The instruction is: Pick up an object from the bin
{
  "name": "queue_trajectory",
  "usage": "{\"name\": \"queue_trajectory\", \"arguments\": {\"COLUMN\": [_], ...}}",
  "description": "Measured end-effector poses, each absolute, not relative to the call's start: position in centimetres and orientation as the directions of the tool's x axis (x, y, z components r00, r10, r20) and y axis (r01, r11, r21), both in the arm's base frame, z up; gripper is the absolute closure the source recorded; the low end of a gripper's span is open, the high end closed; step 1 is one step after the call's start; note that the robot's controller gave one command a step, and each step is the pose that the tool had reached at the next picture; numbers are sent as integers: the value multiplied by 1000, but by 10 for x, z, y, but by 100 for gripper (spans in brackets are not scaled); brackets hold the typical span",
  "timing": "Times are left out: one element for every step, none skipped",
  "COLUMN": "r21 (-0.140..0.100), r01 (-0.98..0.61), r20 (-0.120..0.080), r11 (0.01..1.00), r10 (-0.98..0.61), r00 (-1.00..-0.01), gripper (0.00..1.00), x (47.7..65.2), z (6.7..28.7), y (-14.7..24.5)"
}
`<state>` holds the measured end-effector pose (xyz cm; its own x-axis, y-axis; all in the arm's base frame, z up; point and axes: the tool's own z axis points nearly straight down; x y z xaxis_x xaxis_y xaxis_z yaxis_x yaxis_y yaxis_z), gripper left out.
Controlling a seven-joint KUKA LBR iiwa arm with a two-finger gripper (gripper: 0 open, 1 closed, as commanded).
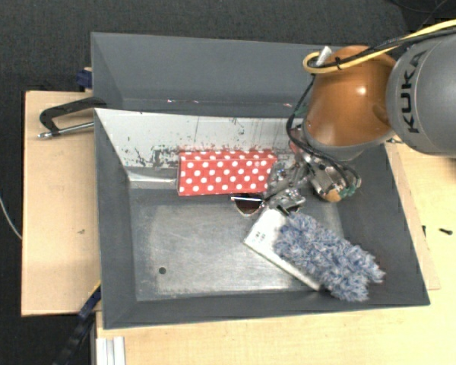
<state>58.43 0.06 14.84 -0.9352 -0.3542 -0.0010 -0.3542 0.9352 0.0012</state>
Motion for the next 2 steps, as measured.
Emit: {"name": "queue_trajectory", "arguments": {"r21": [-2, 2], "r01": [-343, -363], "r20": [-8, 1], "r11": [939, 932], "r10": [-343, -363], "r00": [-939, -932], "gripper": [100, 100], "x": [588, 590], "z": [183, 209], "y": [2, 3]}}
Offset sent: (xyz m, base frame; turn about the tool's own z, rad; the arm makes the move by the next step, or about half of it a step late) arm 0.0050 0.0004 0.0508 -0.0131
